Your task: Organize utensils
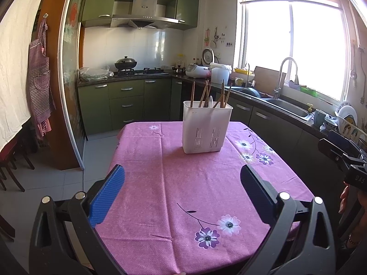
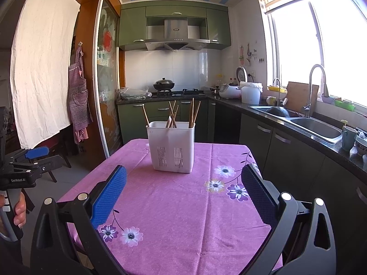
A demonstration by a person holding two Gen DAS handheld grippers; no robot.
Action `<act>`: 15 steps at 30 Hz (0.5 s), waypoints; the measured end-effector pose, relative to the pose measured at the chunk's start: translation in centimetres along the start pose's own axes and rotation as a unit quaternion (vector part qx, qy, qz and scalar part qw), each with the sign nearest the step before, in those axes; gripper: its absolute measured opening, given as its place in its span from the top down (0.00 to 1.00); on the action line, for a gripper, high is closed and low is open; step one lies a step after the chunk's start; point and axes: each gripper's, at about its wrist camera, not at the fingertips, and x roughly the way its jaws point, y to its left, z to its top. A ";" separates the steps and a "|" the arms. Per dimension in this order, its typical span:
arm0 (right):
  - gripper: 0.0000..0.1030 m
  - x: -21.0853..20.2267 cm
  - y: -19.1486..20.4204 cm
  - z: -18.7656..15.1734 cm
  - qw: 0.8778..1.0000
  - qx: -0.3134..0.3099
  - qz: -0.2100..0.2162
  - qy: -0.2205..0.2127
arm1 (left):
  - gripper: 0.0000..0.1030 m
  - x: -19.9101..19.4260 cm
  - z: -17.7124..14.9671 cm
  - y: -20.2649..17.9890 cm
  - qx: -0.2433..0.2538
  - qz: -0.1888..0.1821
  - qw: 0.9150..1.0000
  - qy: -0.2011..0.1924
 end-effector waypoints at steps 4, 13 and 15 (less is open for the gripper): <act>0.05 0.1 0.0 -0.1 1.000 0.000 0.000 0.002 | 0.07 0.0 -0.1 -0.1 0.003 0.001 1.000 0.001; 0.05 0.4 0.1 -0.3 1.000 0.002 0.002 0.004 | 0.07 0.2 0.0 0.1 -0.001 0.003 1.000 0.008; 0.05 0.5 0.0 -0.5 1.000 0.002 0.003 0.005 | 0.07 0.2 -0.1 0.1 0.000 0.004 1.000 0.008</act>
